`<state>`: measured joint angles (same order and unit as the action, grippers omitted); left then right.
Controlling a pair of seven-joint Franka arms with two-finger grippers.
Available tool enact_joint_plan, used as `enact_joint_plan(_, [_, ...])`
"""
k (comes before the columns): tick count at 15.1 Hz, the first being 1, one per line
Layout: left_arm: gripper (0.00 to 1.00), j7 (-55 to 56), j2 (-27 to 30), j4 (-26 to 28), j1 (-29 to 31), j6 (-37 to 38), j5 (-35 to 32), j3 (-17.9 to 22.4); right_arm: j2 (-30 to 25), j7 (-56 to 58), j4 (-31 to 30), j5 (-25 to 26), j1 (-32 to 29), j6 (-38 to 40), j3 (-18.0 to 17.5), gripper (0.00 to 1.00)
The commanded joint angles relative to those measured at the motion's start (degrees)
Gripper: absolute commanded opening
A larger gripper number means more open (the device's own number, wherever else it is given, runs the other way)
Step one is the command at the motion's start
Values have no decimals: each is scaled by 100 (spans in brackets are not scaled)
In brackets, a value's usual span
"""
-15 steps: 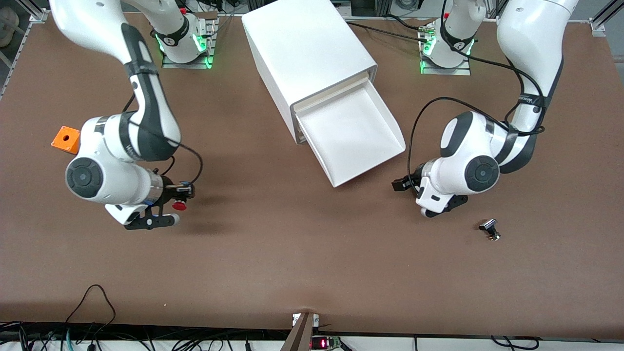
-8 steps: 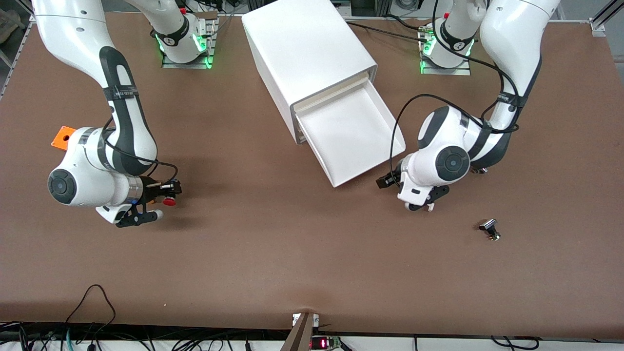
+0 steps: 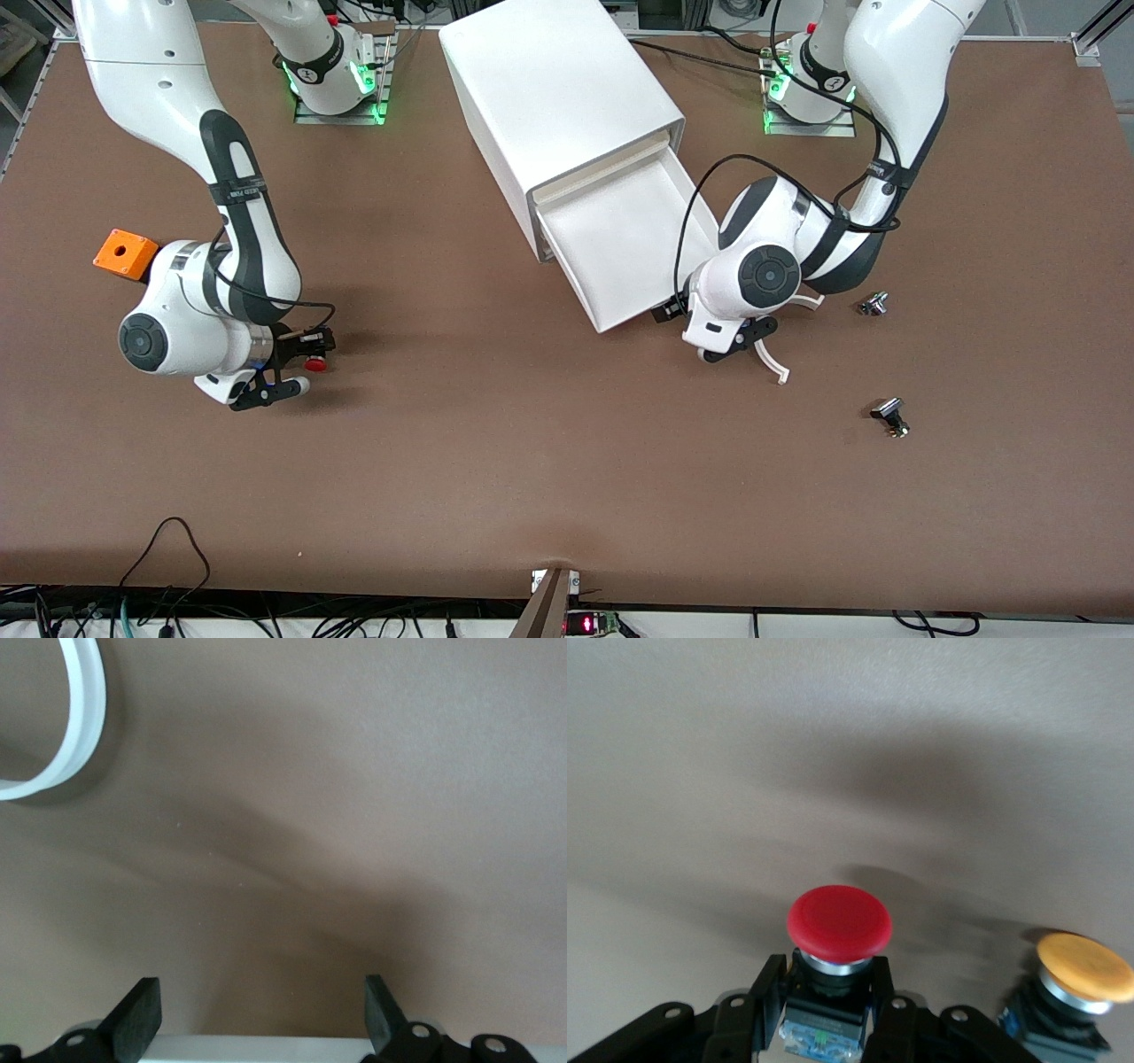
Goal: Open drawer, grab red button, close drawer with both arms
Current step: 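Push the drawer shut with the left gripper while the right gripper carries the button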
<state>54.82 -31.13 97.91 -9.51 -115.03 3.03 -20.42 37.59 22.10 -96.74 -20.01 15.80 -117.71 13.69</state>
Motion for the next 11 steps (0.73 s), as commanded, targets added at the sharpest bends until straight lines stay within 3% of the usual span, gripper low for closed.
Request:
enact_joint_plan(1, [100,126,151,273,19,155,-13,-234,90,278,-47,-274,-68,-103,-60,0])
enact_joint_plan(3, [100,117,151,273,19,410,-13,-322,143,278,-47,-284,-68,-208,-60,0])
enact_joint_plan(4, [100,117,151,273,19,533,-13,-400,152,234,-12,-284,-68,-209,-60,7])
enact_joint_plan(5, [100,117,151,273,19,569,-13,-488,152,182,14,-275,-60,-191,-60,29])
enact_joint_plan(6, [100,126,142,273,19,578,-4,-567,143,190,32,-275,-51,-191,-60,57])
enact_joint_plan(8, [100,126,116,290,10,578,-4,-691,99,190,102,-257,-33,-183,-51,99])
enact_joint_plan(11, [100,117,45,369,-7,692,-4,-902,-59,190,208,-222,-51,-130,-25,99])
